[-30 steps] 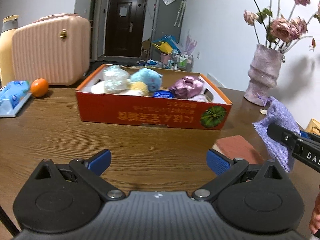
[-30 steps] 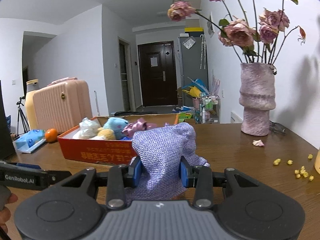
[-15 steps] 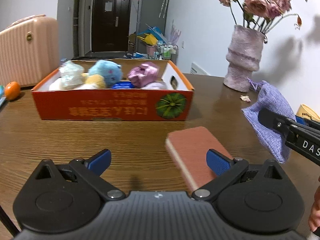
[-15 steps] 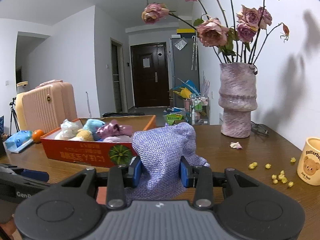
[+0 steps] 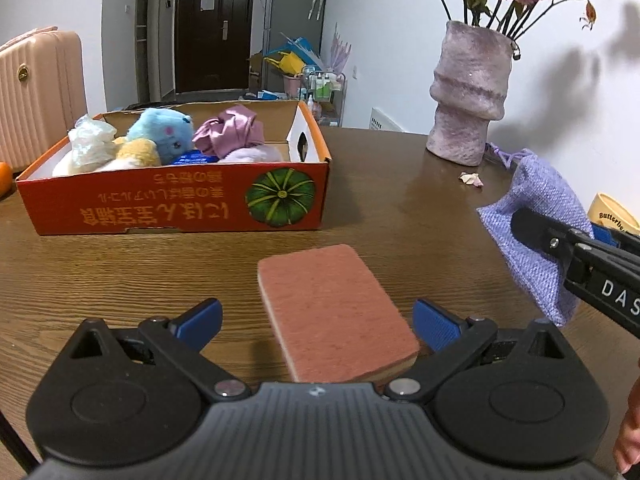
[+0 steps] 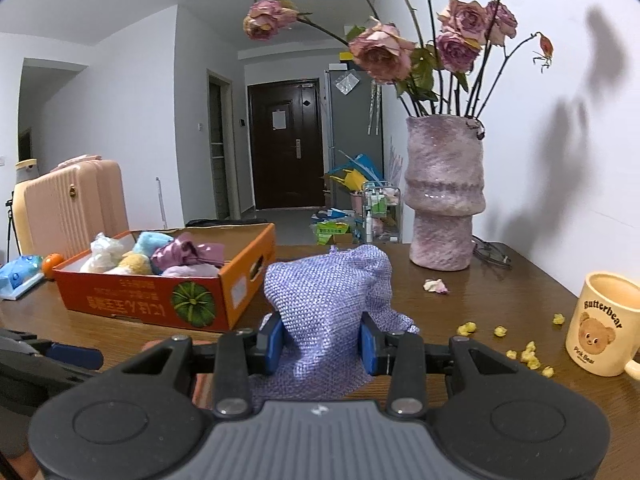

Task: Organize soft objects
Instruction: 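Close the left tool on the pink sponge while the right tool holds the pouch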

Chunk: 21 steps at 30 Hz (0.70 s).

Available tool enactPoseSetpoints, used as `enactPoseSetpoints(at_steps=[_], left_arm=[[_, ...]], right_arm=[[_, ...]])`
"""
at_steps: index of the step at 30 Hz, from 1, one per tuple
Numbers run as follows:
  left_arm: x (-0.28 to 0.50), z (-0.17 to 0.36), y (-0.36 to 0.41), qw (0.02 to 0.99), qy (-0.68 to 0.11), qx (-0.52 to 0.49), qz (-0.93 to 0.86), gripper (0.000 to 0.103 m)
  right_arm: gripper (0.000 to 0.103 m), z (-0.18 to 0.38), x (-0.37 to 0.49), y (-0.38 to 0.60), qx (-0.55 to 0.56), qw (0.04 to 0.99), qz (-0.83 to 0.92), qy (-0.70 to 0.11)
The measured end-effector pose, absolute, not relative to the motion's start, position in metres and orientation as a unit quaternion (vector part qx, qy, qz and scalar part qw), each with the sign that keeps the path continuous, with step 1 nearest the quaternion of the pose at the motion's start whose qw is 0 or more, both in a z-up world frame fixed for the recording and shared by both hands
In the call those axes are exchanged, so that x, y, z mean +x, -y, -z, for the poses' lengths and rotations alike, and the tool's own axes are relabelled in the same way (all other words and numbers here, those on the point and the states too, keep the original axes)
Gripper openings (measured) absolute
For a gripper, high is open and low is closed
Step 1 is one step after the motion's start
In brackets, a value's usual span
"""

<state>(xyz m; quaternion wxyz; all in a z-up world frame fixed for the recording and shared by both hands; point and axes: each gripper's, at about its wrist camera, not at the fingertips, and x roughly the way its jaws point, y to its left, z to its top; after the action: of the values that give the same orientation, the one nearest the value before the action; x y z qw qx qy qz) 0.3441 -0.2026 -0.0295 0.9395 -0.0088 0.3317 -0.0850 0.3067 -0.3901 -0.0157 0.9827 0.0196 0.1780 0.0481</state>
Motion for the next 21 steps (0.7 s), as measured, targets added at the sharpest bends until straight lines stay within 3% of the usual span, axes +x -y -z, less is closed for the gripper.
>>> enactPoseSetpoints(at_steps=[21], left_arm=[[0.362, 0.051, 0.222, 0.930, -0.366, -0.002, 0.021, 0.103]], right_arm=[[0.037, 0.026, 0.315, 0.394, 0.014, 0.980, -0.032, -0.196]])
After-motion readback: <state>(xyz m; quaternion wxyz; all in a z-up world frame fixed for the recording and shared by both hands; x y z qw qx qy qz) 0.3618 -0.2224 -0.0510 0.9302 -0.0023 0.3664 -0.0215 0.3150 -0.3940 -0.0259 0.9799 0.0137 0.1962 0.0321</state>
